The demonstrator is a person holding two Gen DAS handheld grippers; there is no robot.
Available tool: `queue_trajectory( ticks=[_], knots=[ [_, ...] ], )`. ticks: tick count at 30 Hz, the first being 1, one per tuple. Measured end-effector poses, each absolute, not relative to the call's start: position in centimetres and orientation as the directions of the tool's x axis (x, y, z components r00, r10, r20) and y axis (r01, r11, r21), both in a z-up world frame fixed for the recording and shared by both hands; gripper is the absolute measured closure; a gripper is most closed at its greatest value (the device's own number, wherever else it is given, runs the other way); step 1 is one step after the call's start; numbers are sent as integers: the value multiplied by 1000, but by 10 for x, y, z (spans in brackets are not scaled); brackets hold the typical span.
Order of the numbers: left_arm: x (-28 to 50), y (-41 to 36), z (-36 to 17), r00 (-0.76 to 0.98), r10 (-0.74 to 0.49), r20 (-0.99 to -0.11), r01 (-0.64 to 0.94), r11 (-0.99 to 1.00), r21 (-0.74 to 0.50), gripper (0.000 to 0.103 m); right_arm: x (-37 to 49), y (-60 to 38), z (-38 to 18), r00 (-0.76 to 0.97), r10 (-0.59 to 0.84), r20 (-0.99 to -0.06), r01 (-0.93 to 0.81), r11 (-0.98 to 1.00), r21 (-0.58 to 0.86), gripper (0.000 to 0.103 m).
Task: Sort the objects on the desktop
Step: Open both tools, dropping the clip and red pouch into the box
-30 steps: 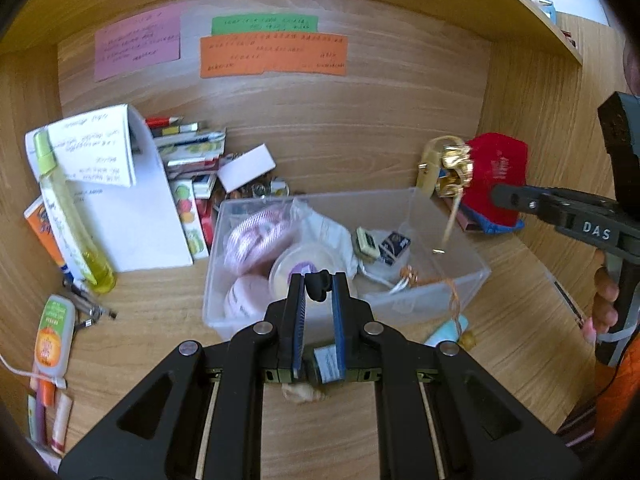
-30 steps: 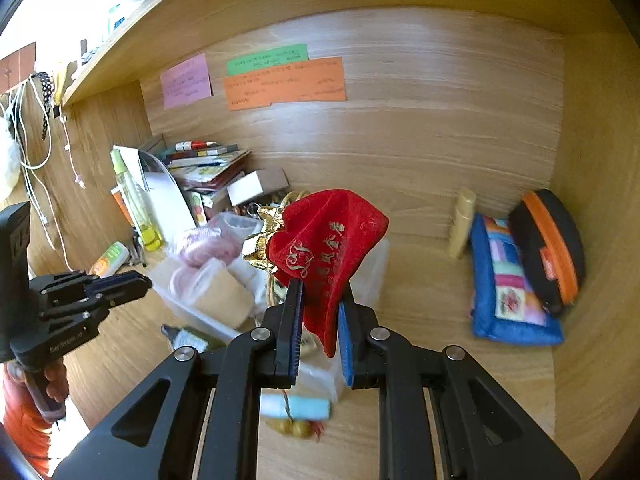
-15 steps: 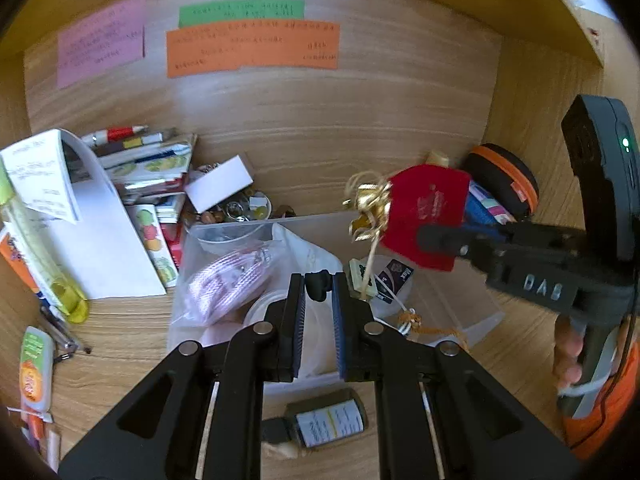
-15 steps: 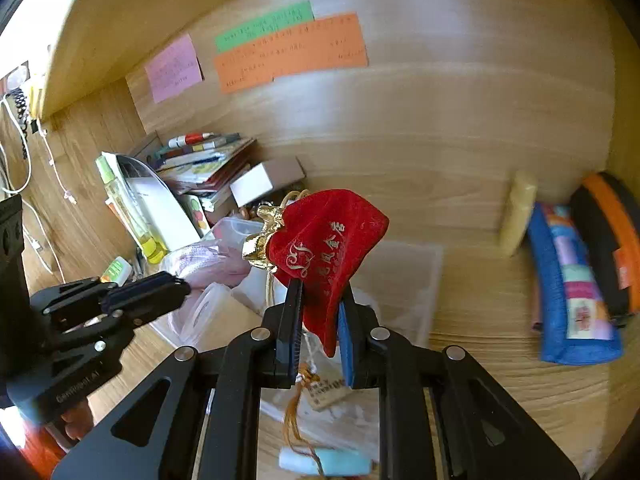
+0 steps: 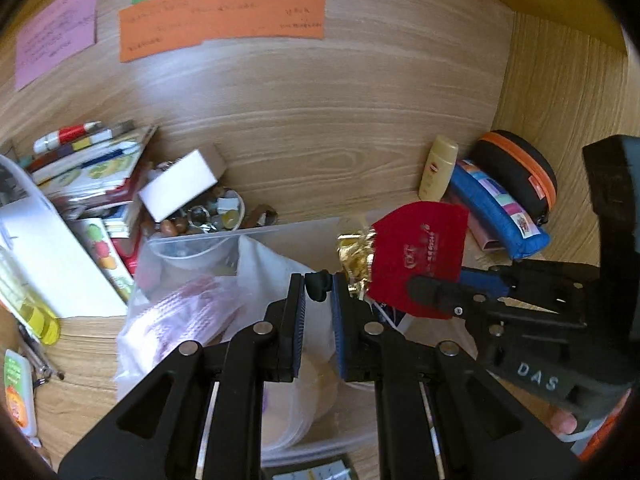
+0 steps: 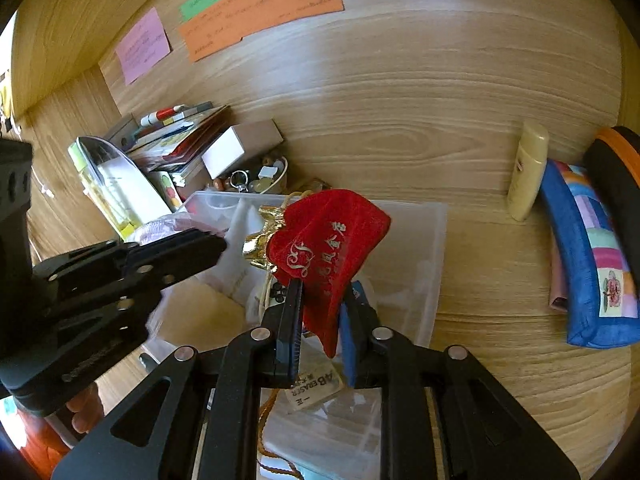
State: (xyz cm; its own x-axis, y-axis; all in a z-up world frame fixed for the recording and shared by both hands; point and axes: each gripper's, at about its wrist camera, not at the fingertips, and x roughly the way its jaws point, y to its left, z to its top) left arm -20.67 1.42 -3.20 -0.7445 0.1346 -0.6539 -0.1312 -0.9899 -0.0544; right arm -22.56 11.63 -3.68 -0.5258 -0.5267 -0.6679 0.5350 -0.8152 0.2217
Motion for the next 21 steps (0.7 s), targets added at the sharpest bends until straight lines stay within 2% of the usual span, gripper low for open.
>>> queue_trajectory(
  ticks=[15, 21],
  knots=[
    [-216, 11, -45, -727, 136, -673, -136, -989, -52, 91, -222, 110, -37, -595, -456, -662, 526, -844, 108, 83],
    [-219, 11, -44, -722, 124, -681, -129, -991, -45, 91, -216, 110, -32, -635, -435, -639, 520, -852, 63, 63]
  ],
)
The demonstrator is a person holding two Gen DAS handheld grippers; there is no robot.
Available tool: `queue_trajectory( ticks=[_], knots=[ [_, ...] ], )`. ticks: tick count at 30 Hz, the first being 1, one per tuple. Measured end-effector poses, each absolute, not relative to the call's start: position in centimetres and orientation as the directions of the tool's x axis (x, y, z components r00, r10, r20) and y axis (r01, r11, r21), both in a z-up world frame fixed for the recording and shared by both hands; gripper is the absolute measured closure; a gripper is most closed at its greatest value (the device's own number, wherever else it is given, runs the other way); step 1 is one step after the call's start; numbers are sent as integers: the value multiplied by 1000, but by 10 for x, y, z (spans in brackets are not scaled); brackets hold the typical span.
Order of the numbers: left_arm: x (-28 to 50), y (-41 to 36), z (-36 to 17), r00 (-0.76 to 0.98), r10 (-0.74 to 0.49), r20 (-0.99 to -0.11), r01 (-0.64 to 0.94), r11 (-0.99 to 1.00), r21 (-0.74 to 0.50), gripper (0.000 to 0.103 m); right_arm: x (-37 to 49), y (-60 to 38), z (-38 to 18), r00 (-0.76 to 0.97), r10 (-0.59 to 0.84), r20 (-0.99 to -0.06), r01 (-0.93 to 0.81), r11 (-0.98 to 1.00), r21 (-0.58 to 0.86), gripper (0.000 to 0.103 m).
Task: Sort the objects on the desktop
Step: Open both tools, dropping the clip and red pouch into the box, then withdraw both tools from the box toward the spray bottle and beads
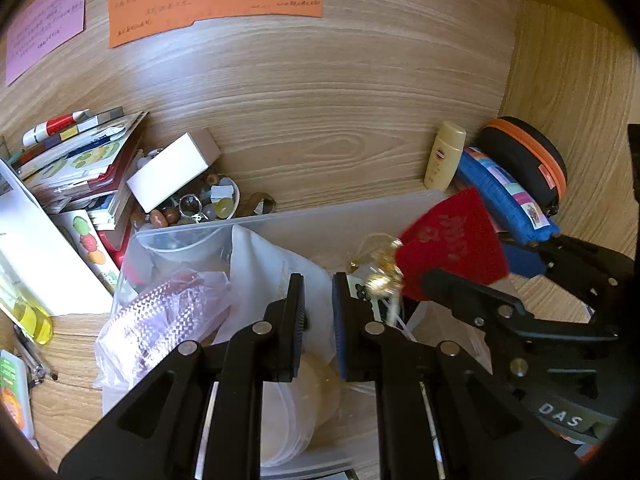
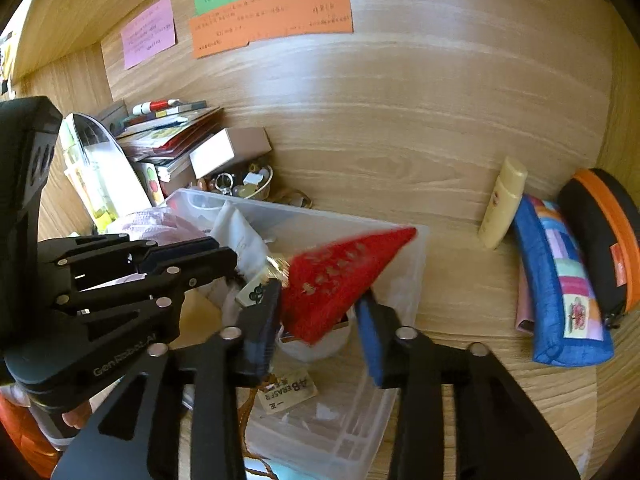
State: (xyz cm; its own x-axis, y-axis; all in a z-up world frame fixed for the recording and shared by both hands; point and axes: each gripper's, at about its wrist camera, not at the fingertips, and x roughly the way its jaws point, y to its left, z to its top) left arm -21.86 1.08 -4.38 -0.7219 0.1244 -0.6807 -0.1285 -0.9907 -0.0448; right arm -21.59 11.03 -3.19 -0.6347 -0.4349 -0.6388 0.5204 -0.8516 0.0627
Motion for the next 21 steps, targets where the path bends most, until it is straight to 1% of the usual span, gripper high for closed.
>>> queue_trajectory(
  ticks=[1, 3, 6, 9, 10, 11, 13, 14, 16, 18, 19, 20, 21],
  knots=[
    [-217, 10, -42, -724, 124, -679, -127, -991, -45, 90, -215, 111, -31, -643, -433, -632, 519, -853, 56, 60],
    [-215, 10, -39, -729, 119, -674, -122, -992, -42, 89, -212, 111, -28, -654, -434, -620, 521, -852, 47, 60],
    [-208, 8, -30, -743, 105, -661, -113, -993, -30, 80, -210, 112, -25, -661, -435, -612, 522, -852, 42, 58],
    [-199, 7, -21, -763, 90, -641, -104, -994, -17, 68, -209, 113, -23, -664, -435, -608, 520, -853, 42, 58],
    [-194, 6, -17, -769, 87, -633, -100, -995, -14, 60, -208, 114, -23, -664, -436, -607, 520, -853, 43, 54],
    [-189, 5, -13, -778, 80, -623, -93, -996, -12, 54, -208, 113, -22, -665, -437, -606, 520, -853, 44, 47],
    [-178, 0, -7, -795, 69, -603, -78, -997, -11, 46, -207, 113, -21, -674, -434, -597, 515, -856, 41, 39],
    [-174, -1, -4, -800, 69, -596, -75, -997, -15, 46, -206, 113, -20, -679, -433, -593, 514, -857, 38, 34],
    [-163, -6, 1, -809, 63, -584, -66, -998, -16, 45, -202, 112, -18, -679, -446, -583, 528, -849, 35, 31],
    [-152, -10, 6, -820, 42, -571, -48, -999, -4, 40, -198, 109, -15, -683, -453, -574, 544, -839, 15, 30],
    [-147, -13, 7, -825, 32, -564, -38, -999, -1, 34, -195, 107, -14, -684, -453, -572, 551, -835, 3, 26],
    [-142, -16, 9, -831, 25, -556, -31, -1000, 1, 29, -193, 106, -13, -685, -455, -569, 558, -830, -8, 20],
    [-137, -20, 11, -837, 19, -548, -24, -1000, 2, 27, -190, 104, -11, -686, -456, -567, 563, -826, -17, 19]
  ],
)
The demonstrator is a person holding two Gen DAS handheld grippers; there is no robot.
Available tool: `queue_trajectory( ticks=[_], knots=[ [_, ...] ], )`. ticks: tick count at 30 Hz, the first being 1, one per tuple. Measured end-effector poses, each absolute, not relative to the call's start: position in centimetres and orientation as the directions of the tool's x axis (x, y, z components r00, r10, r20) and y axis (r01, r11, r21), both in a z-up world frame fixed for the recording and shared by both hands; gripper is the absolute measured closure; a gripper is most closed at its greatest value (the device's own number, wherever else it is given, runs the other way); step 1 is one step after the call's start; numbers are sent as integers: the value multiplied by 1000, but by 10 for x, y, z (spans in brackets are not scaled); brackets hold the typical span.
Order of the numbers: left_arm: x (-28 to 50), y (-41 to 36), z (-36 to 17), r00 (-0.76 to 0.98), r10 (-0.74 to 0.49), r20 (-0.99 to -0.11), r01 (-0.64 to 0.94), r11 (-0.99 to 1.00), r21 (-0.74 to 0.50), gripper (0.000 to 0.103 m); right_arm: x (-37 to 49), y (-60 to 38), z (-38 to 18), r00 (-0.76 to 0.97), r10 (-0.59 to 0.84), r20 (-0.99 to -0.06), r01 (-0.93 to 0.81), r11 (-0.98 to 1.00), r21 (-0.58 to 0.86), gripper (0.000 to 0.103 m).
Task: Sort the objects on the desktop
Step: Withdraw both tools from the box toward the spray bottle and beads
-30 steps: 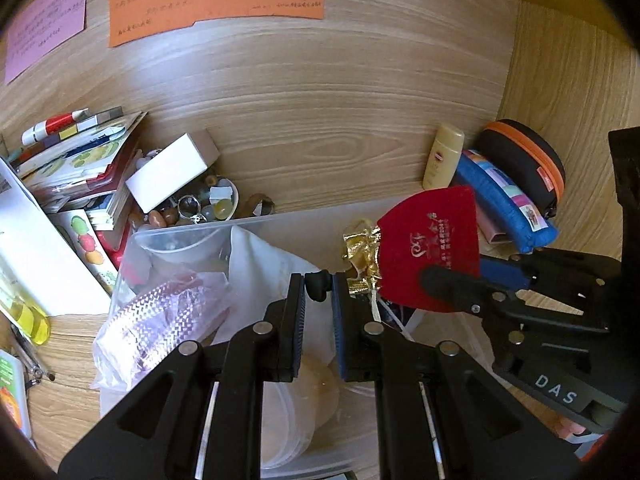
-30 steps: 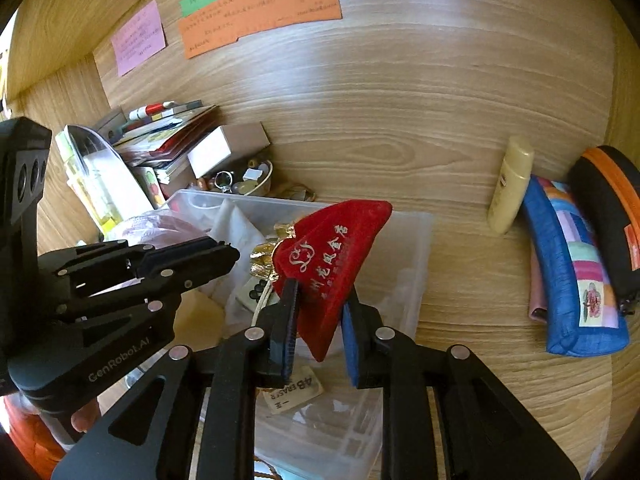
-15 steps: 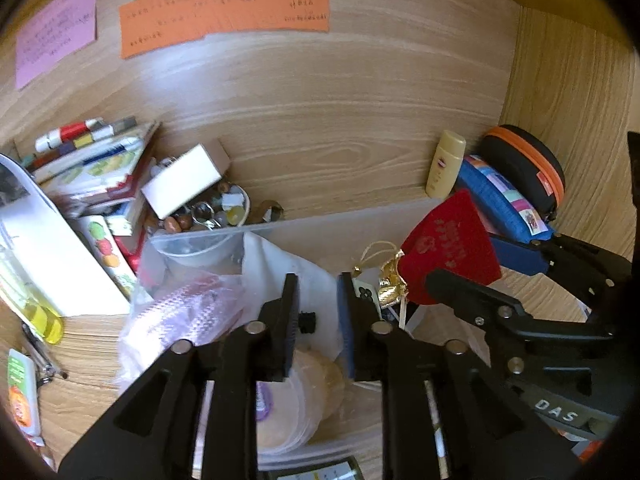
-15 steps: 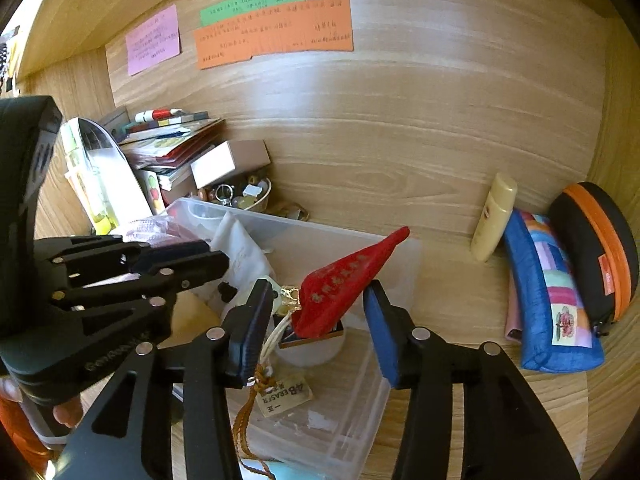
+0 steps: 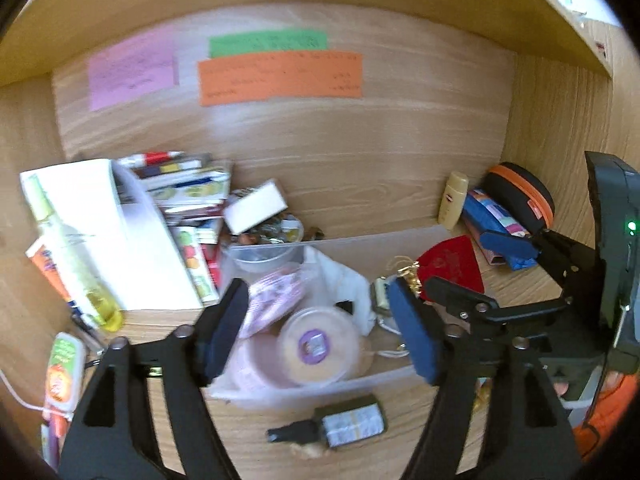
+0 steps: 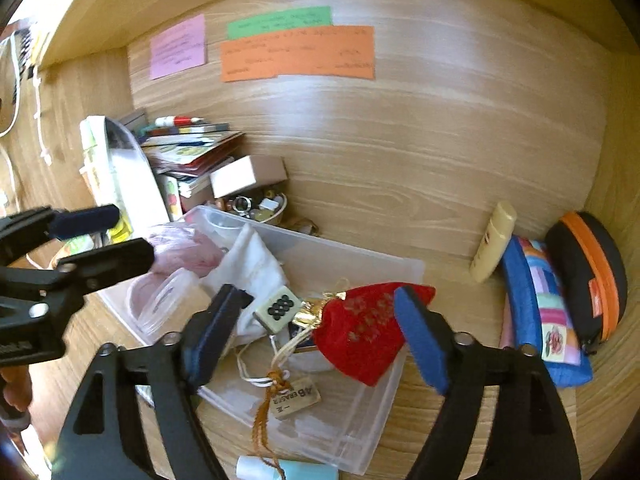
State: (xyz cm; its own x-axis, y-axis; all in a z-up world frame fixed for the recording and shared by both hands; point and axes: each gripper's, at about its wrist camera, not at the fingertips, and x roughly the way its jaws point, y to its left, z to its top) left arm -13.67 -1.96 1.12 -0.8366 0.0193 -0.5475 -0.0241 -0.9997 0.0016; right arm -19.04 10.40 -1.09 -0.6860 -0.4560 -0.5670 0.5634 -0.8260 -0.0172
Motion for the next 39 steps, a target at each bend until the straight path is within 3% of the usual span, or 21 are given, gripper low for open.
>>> queue_trajectory(
  ticks=[4, 18, 28, 31, 35, 39],
  knots=[
    [-115, -39, 18, -852, -10, -524, 21, -1000, -16, 7, -179, 102, 0, -696, -452, -557, 566, -823, -39, 18],
    [-85, -52, -38, -778, 3, -629, 36, -998, -50, 4, -135, 132, 0, -714, -378, -589, 481, -877, -20, 10],
    [-73, -45, -67, -743, 22, -669, 28, -998, -64, 4, -116, 155, -58, -627, -309, -715, 432, -902, 11, 10],
    [-74, -41, -75, -728, 44, -684, 20, -996, -85, 4, -118, 160, -75, -563, -334, -756, 431, -899, 77, 12],
    [-78, -35, -83, -709, 52, -703, 21, -995, -95, 4, -121, 154, -85, -513, -352, -783, 458, -884, 98, 33],
    [-85, -31, -88, -688, 53, -724, 27, -995, -98, 4, -123, 142, -92, -489, -348, -800, 488, -869, 80, 41]
  ],
)
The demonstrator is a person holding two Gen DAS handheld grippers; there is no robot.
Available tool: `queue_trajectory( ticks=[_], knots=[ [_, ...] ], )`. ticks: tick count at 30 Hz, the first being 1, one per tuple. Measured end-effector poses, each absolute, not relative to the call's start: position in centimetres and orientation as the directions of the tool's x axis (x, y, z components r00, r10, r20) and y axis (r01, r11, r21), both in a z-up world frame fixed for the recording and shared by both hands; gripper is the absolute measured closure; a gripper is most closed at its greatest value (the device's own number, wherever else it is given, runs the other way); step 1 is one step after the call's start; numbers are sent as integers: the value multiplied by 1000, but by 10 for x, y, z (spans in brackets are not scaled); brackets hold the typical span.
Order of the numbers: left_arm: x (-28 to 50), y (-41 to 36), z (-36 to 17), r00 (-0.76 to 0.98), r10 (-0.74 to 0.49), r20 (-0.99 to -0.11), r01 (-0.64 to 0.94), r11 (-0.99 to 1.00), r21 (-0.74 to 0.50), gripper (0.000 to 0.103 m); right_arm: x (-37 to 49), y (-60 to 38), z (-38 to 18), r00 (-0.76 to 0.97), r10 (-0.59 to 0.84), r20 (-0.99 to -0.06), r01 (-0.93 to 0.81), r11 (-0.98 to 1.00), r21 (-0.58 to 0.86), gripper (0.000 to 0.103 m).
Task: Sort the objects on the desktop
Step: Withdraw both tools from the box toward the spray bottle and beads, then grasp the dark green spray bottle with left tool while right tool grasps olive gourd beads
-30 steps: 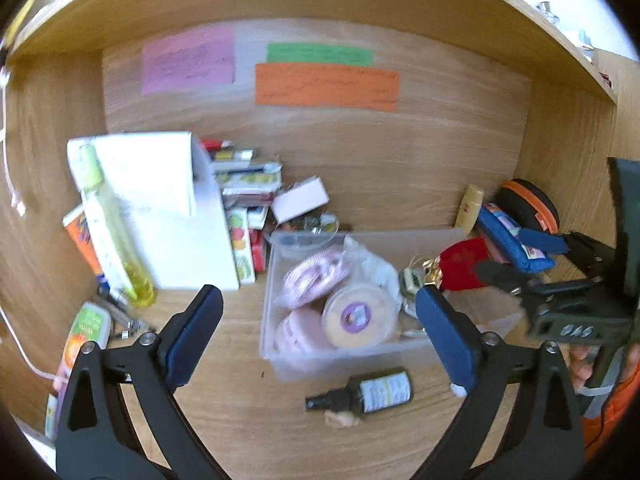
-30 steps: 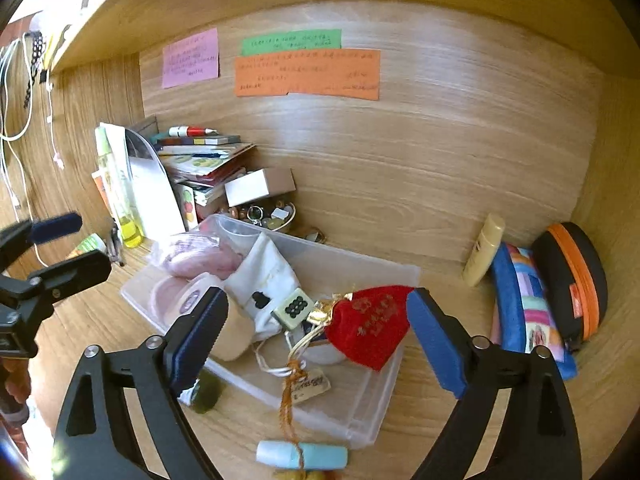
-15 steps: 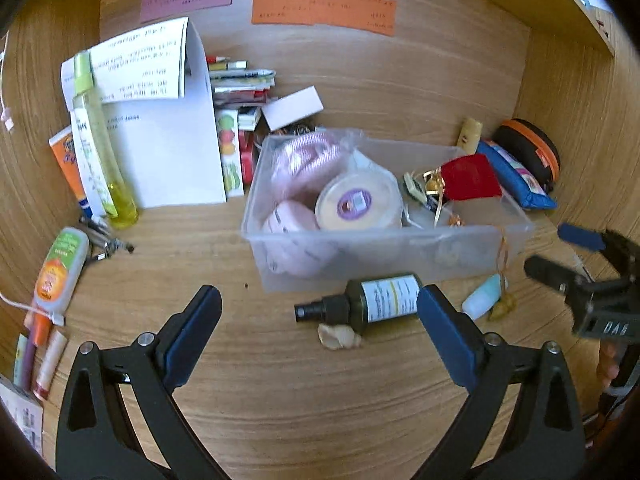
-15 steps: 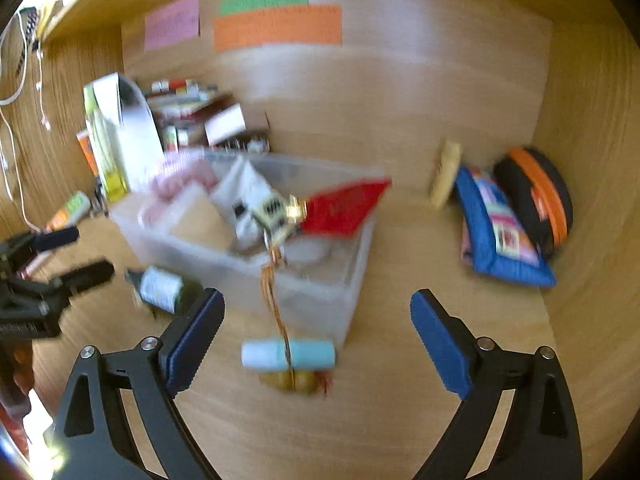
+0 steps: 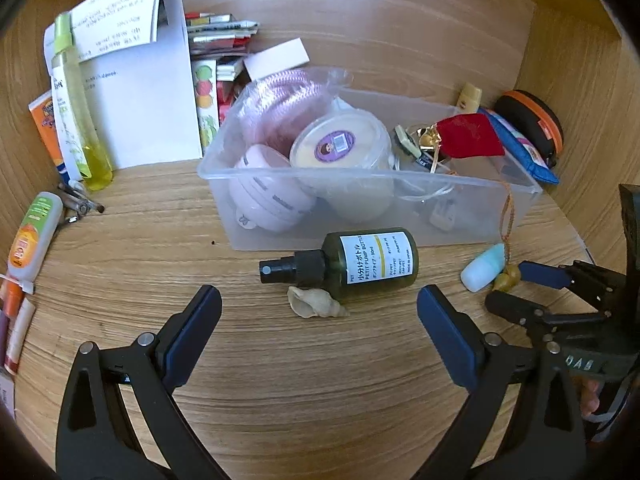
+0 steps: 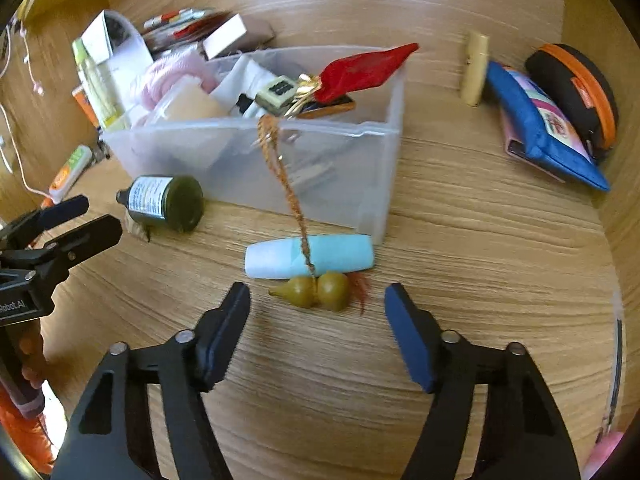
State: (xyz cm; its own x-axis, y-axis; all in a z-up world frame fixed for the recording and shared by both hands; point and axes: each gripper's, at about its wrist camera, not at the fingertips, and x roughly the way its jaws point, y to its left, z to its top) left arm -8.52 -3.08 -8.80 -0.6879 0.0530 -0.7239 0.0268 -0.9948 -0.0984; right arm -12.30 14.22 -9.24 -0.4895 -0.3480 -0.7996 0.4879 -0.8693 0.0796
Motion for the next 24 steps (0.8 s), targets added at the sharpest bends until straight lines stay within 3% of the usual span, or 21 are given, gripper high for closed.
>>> queue_trajectory(
  ticks=[6, 10, 15, 24],
  knots=[
    [-102, -29, -96, -654, 68, -754, 45, -991, -129, 4, -115, 127, -97, -531, -310, -788, 518, -855, -13, 52],
    [-113, -29, -103, -630, 94, -771, 68, -982, -175, 4, -112, 129, -96, -524, -340, -781, 532, -847, 11, 63],
    [-120, -25, -106, -616, 129, -777, 61, -976, -211, 3, -116, 136, -94, -509, -378, -773, 529, -846, 66, 63],
    [-126, -11, -110, -613, 64, -787, 88, -985, -149, 3, -114, 143, -90, -492, -447, -747, 556, -821, 125, 64]
  ],
)
